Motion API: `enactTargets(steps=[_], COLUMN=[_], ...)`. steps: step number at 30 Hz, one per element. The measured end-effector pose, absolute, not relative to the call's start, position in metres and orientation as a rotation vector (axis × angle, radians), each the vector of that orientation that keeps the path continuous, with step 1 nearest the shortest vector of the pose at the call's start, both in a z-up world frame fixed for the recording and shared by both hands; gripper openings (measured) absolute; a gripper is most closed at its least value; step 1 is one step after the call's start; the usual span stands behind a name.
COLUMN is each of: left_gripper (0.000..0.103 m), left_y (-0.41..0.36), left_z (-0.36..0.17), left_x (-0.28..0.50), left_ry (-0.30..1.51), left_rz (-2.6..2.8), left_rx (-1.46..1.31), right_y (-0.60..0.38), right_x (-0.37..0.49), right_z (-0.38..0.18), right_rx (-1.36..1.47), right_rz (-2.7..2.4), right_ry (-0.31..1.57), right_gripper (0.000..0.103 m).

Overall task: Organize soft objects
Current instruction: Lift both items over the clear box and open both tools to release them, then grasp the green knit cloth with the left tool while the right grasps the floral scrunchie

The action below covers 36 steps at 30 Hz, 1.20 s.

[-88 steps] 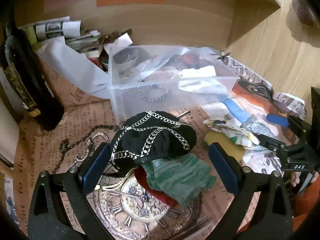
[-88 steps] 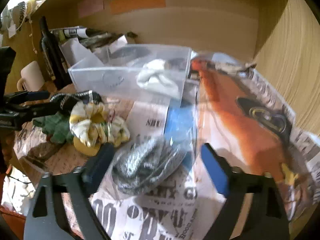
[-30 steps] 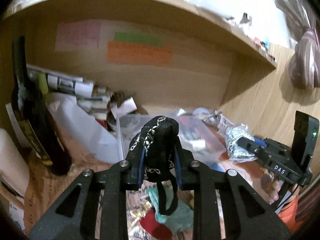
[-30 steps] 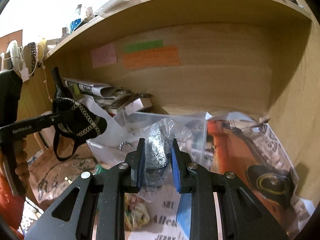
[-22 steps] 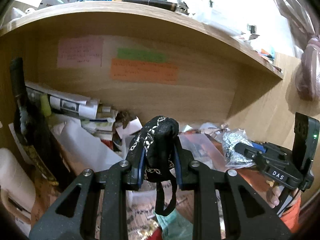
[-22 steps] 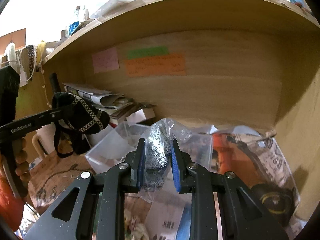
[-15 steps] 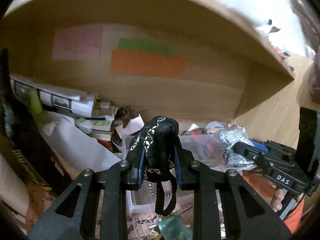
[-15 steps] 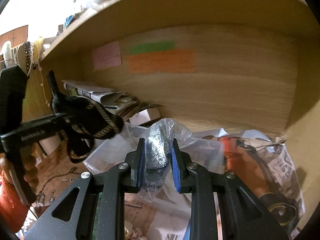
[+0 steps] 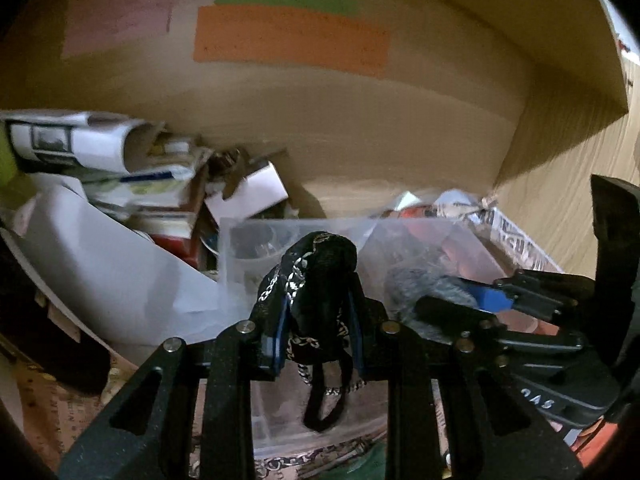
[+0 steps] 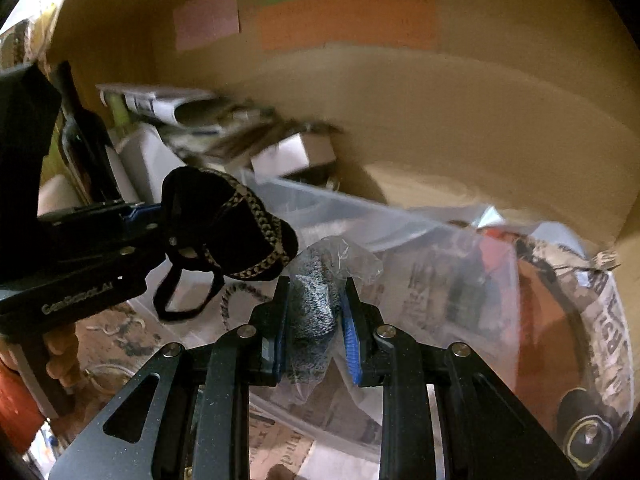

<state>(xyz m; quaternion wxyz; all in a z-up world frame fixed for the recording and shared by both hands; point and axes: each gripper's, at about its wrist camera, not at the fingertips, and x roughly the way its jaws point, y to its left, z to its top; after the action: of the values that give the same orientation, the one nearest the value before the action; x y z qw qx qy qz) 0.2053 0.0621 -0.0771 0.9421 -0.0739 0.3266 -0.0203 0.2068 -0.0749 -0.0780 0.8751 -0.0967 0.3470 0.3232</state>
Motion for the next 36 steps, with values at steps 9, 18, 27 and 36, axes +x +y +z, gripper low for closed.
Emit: enactTargets(steps=[9, 18, 27, 36], left_gripper=[0.036, 0.055, 0.082, 0.097], left_y=[0.059, 0.063, 0.059, 0.046], left_z=[-0.097, -0.074, -0.040, -0.039], left_x=[0.217, 0.190, 0.146, 0.105], left_ry=[0.750, 0.696, 0.610, 0.584], left_rz=[-0.056, -0.075, -0.107, -0.084], left_rx=[-0.150, -0.170, -0.159, -0.093], right_y=[-0.071, -0.080, -0.104, -0.116], right_x=[0.208, 0.195, 0.158, 0.111], right_z=[-0.085, -0.065, -0.033, -0.039], right_rx=[-0.237, -0.215, -0.192, -0.205], right_rz=[0.674, 0.666, 0.670, 0.689], right_ry=[0.758, 0.686, 0.565, 0.539], right_gripper=[0.022, 0.049, 0.070, 0.081])
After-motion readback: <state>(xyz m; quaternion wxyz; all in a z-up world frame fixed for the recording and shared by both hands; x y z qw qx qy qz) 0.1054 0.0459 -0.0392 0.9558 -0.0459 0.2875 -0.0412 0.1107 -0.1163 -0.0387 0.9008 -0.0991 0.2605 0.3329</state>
